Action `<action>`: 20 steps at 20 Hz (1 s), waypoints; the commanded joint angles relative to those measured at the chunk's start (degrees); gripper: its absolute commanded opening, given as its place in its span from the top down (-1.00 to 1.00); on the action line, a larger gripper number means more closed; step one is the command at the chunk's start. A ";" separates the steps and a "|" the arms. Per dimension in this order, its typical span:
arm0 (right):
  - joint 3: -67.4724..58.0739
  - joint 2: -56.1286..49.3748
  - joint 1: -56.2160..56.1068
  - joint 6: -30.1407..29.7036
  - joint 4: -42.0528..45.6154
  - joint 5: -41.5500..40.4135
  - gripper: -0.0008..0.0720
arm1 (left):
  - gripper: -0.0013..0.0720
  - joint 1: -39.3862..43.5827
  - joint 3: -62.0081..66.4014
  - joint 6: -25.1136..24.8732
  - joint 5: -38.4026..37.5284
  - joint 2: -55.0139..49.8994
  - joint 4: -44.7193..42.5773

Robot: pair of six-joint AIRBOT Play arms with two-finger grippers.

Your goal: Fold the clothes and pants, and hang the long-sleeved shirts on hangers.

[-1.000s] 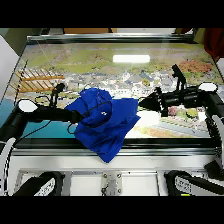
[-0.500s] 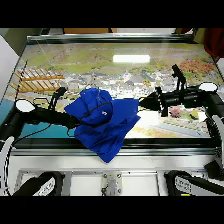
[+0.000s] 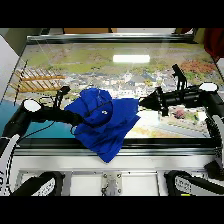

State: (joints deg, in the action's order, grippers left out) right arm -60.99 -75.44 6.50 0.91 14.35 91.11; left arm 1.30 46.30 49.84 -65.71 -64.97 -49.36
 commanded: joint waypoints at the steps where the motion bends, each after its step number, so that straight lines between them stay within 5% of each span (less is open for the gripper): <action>1: -0.07 0.04 -0.04 0.02 -0.07 0.20 0.97 | -0.15 2.45 0.00 0.13 1.62 -1.40 0.00; 2: -0.07 0.04 -0.04 0.04 -0.07 0.24 0.97 | -0.15 3.96 0.00 0.13 1.73 -2.43 0.00; 6: -0.07 0.07 -0.04 0.59 -0.09 0.24 0.97 | 0.93 4.81 0.13 5.40 4.63 -4.72 -0.02; 20: -0.07 4.96 -0.02 4.74 -12.02 1.62 0.98 | 0.94 -11.47 0.13 7.65 1.73 5.73 -0.50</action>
State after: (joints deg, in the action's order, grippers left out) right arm -61.01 -70.89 6.46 5.17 3.73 92.51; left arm -8.14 46.39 56.99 -63.64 -60.10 -49.89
